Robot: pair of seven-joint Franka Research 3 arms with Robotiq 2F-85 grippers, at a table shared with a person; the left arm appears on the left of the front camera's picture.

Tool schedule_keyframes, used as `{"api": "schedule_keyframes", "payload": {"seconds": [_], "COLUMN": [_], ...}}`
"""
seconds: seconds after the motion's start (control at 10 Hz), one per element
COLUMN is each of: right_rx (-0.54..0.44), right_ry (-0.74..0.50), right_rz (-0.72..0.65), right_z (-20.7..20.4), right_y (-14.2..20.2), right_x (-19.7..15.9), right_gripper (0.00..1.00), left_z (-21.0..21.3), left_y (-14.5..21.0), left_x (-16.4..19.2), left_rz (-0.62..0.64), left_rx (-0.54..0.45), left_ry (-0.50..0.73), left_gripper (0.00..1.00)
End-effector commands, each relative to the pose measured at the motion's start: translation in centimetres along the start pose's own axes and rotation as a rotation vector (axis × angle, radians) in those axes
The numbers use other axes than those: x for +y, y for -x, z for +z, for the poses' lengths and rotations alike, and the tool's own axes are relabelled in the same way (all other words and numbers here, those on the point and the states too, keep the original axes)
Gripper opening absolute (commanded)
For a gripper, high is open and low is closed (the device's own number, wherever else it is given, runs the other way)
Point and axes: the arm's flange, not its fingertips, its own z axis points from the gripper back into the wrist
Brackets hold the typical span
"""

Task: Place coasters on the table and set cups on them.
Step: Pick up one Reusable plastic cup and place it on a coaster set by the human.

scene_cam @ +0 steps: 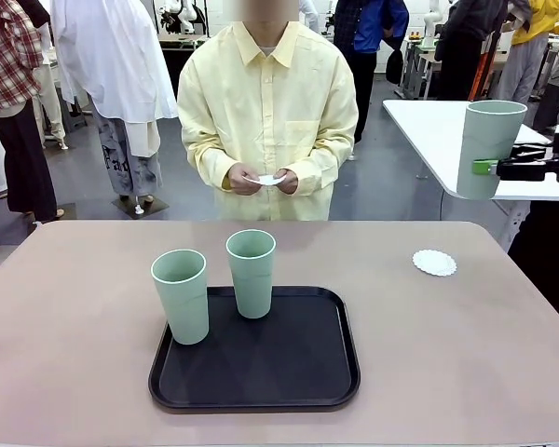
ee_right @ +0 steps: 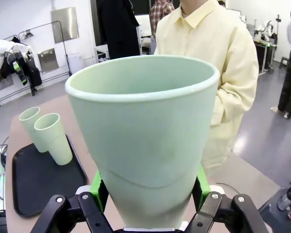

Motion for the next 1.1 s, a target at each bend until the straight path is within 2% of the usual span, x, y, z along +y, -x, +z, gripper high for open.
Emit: {"api": "schedule_keyframes", "payload": {"seconds": [0.0,0.4,0.5,0.8,1.0], "right_rx": [0.012,0.003,-0.002,-0.029,-0.018], "right_ry": [0.017,0.006,-0.071,-0.243,-0.292], "right_rz": [0.011,0.002,0.092,0.202,0.221], "right_z": [0.0,0.1,-1.6,-4.9,-5.1], "right_y": [-0.2,0.0,0.6,3.9,6.1], "right_x": [0.0,0.0,-0.1,-2.7,-4.8], "right_gripper": [0.82,0.82,0.82,0.82,0.82], "left_z": [0.1,0.1,0.1,0.1,0.1], "left_y": [-0.1,-0.1,-0.1,-0.1,-0.1], "left_x": [0.0,0.0,0.0,0.0,0.0], "left_rz": [-0.016,-0.016,-0.016,-0.016,-0.016], "left_rx": [-0.009,-0.009,-0.009,-0.009,-0.009], "left_ry": [0.018,0.018,0.018,0.018,0.018], "left_gripper": [1.0,1.0,1.0,1.0,1.0]}}
